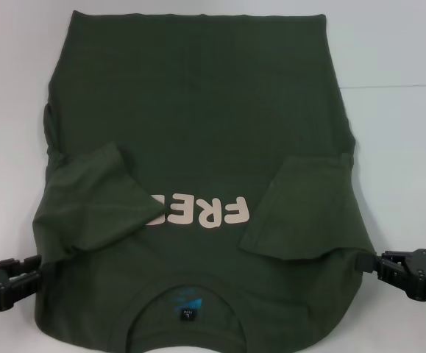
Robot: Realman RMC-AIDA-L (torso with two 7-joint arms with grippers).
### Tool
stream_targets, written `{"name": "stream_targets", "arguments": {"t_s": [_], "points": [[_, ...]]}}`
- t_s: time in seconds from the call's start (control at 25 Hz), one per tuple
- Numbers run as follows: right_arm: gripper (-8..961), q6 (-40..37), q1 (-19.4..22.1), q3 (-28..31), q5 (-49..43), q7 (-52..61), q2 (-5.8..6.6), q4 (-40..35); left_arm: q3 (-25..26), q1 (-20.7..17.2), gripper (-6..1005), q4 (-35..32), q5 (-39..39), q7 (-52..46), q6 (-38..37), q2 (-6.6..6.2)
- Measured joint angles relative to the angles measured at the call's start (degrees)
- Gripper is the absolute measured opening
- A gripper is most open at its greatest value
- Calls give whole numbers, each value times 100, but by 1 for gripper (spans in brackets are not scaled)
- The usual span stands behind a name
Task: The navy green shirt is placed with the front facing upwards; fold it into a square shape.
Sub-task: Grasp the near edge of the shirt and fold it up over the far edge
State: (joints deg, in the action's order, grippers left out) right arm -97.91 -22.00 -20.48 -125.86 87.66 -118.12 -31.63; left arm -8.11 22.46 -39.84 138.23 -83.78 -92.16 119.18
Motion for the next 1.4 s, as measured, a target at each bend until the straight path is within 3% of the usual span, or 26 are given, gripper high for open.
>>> {"name": "stream_targets", "arguments": {"t_s": [0.24, 0.68, 0.92, 1.24, 1.4], "points": [[23, 0, -23, 0, 1, 13, -7, -1, -25, 23, 537, -59, 61, 0, 82, 19], [23, 0, -47, 3, 1, 62, -4, 0, -124, 60, 547, -60, 60, 3, 91, 28], [23, 2, -52, 0, 1, 74, 1, -1, -169, 42, 483, -60, 30, 15, 94, 40], [23, 15, -76, -7, 1, 76, -8, 0, -174, 68, 41, -110, 20, 10, 126, 49], [23, 30, -76, -9, 0, 69, -10, 0, -177, 81, 33, -112, 12, 15, 128, 52]]}}
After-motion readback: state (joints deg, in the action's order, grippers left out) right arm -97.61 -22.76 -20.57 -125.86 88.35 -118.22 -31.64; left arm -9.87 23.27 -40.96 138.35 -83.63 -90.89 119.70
